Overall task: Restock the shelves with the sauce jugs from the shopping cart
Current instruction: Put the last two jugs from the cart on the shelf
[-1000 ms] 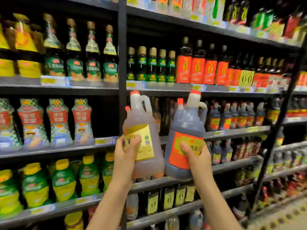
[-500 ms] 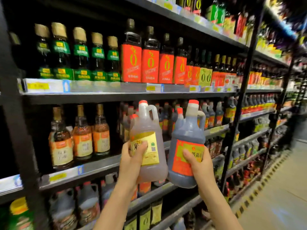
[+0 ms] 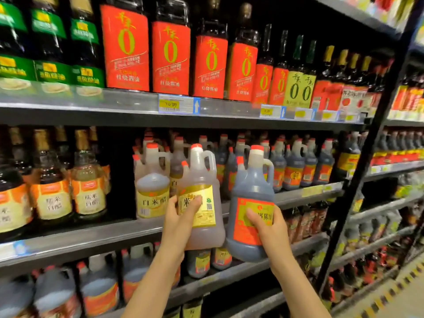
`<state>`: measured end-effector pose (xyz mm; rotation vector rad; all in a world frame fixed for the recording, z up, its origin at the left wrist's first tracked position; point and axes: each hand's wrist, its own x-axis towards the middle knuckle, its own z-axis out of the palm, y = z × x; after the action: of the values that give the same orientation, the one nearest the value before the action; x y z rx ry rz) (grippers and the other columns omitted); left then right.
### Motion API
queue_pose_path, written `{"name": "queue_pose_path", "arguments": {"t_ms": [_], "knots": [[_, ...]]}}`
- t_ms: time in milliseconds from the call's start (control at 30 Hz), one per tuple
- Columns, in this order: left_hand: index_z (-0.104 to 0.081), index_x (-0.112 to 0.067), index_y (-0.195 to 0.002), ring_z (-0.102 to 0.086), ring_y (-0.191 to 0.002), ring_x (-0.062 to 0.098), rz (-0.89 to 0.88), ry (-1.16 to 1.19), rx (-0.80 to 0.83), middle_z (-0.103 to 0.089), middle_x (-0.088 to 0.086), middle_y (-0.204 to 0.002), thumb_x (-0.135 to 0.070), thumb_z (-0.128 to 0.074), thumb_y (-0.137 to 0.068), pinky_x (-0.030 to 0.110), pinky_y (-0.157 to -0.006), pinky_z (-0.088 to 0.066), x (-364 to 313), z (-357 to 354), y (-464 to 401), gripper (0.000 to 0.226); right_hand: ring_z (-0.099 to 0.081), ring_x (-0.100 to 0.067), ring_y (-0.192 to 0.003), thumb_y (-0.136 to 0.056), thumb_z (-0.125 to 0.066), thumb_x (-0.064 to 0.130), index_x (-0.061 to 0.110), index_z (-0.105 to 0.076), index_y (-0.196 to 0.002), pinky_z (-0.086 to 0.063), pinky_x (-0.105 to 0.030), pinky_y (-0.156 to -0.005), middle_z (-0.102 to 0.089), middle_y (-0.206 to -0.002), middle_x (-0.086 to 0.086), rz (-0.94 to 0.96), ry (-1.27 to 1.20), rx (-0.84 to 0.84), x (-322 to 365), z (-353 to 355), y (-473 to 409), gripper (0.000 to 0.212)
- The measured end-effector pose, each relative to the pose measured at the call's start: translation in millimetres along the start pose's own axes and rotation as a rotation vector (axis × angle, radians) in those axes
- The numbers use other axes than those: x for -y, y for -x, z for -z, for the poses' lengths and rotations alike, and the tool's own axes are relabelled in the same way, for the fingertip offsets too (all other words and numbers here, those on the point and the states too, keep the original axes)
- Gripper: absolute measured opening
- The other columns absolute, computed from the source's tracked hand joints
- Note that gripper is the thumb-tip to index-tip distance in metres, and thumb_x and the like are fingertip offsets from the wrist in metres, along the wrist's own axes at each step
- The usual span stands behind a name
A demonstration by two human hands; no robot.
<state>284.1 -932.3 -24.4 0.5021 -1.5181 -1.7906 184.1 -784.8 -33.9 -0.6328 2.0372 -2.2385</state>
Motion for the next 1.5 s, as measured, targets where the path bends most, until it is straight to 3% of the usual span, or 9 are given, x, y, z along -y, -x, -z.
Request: {"name": "queue_pose_path", "arguments": {"t_ms": [233, 400, 533, 700, 800, 900, 1100, 1267, 1500], "knots": [[-0.040, -0.024, -0.132, -0.060, -0.107, 0.019, -0.043, -0.135, -0.234, -0.062, 0.001, -0.119, -0.072, -0.068, -0.048, 0.047, -0.093, -0.048, 20.9, -51.2, -36.1, 0.101, -0.064, -0.025, -0.097, -0.077, -0.074, 0.020, 0.015, -0.056, -0.114, -0.052, -0.044, -0.087, -0.067, -0.106, -0.007, -0.022, -0.011, 0.165, -22.5, 19.5, -88.5, 0.042], [-0.041, -0.033, -0.114, -0.060, -0.096, 0.012, -0.130, -0.265, -0.327, -0.062, -0.007, -0.105, -0.042, -0.071, -0.077, 0.037, -0.086, -0.049, 23.7, -61.7, -65.4, 0.048, -0.063, -0.021, -0.097, -0.074, -0.077, 0.023, 0.015, -0.051, -0.123, -0.052, -0.040, -0.084, -0.065, -0.110, -0.005, 0.010, 0.002, 0.242, -34.8, 5.6, -131.2, 0.056], [-0.041, -0.028, -0.122, -0.055, -0.093, 0.012, -0.195, -0.371, -0.419, -0.056, -0.011, -0.098, -0.035, -0.068, -0.081, 0.030, -0.080, -0.043, 26.1, -64.6, -89.7, 0.050, -0.061, -0.009, -0.091, -0.074, -0.076, 0.015, 0.017, -0.047, -0.123, -0.048, -0.021, -0.072, -0.062, -0.108, 0.000, 0.093, -0.016, 0.273, -36.4, -14.6, -157.6, 0.058], [-0.041, -0.017, -0.129, -0.056, -0.099, 0.018, -0.223, -0.456, -0.486, -0.059, -0.001, -0.110, -0.040, -0.068, -0.079, 0.032, -0.080, -0.043, 34.5, -58.6, -118.2, 0.061, -0.056, -0.015, -0.102, -0.070, -0.078, 0.013, 0.028, -0.038, -0.121, -0.046, -0.031, -0.084, -0.055, -0.115, 0.003, 0.182, -0.006, 0.270, -47.5, -41.8, -181.5, 0.066], [-0.045, -0.016, -0.114, -0.057, -0.097, 0.023, -0.211, -0.487, -0.505, -0.061, 0.004, -0.106, -0.041, -0.068, -0.078, 0.033, -0.076, -0.042, 38.2, -53.6, -130.8, 0.050, -0.057, -0.010, -0.097, -0.071, -0.078, 0.009, 0.027, -0.038, -0.117, -0.046, -0.031, -0.082, -0.053, -0.106, 0.012, 0.190, -0.002, 0.290, -53.9, -54.6, -192.1, 0.064], [-0.040, -0.017, -0.101, -0.055, -0.095, 0.027, -0.198, -0.569, -0.513, -0.058, 0.008, -0.102, -0.042, -0.069, -0.077, 0.033, -0.072, -0.039, 41.3, -51.7, -138.3, 0.045, -0.057, -0.017, -0.103, -0.069, -0.080, 0.015, 0.019, -0.039, -0.122, -0.046, -0.027, -0.081, -0.055, -0.113, 0.003, 0.178, 0.014, 0.313, -65.9, -63.6, -199.2, 0.067], [-0.032, -0.014, -0.136, -0.049, -0.112, 0.023, -0.261, -0.643, -0.498, -0.049, 0.004, -0.122, -0.048, -0.072, -0.071, 0.039, -0.090, -0.044, 52.1, -50.5, -145.5, 0.083, -0.049, 0.010, -0.093, -0.070, -0.080, 0.020, 0.032, -0.030, -0.119, -0.044, -0.006, -0.069, -0.042, -0.108, 0.027, 0.168, 0.050, 0.367, -73.7, -62.4, -197.7, 0.072], [-0.030, -0.010, -0.135, -0.047, -0.114, 0.028, -0.292, -0.697, -0.500, -0.046, 0.009, -0.124, -0.033, -0.077, -0.070, 0.039, -0.089, -0.043, 59.0, -48.9, -143.9, 0.083, -0.048, 0.025, -0.087, -0.069, -0.081, 0.016, 0.029, -0.033, -0.118, -0.044, -0.002, -0.067, -0.044, -0.105, 0.027, 0.169, 0.047, 0.383, -80.6, -60.2, -195.7, 0.069], [-0.025, -0.012, -0.139, -0.044, -0.116, 0.025, -0.338, -0.763, -0.464, -0.040, 0.008, -0.129, -0.026, -0.079, -0.069, 0.027, -0.084, -0.035, 62.1, -46.0, -143.2, 0.089, -0.050, 0.013, -0.088, -0.068, -0.082, 0.019, 0.030, -0.033, -0.113, -0.045, -0.010, -0.065, -0.045, -0.103, 0.027, 0.169, 0.094, 0.393, -82.6, -56.0, -194.1, 0.067]]}}
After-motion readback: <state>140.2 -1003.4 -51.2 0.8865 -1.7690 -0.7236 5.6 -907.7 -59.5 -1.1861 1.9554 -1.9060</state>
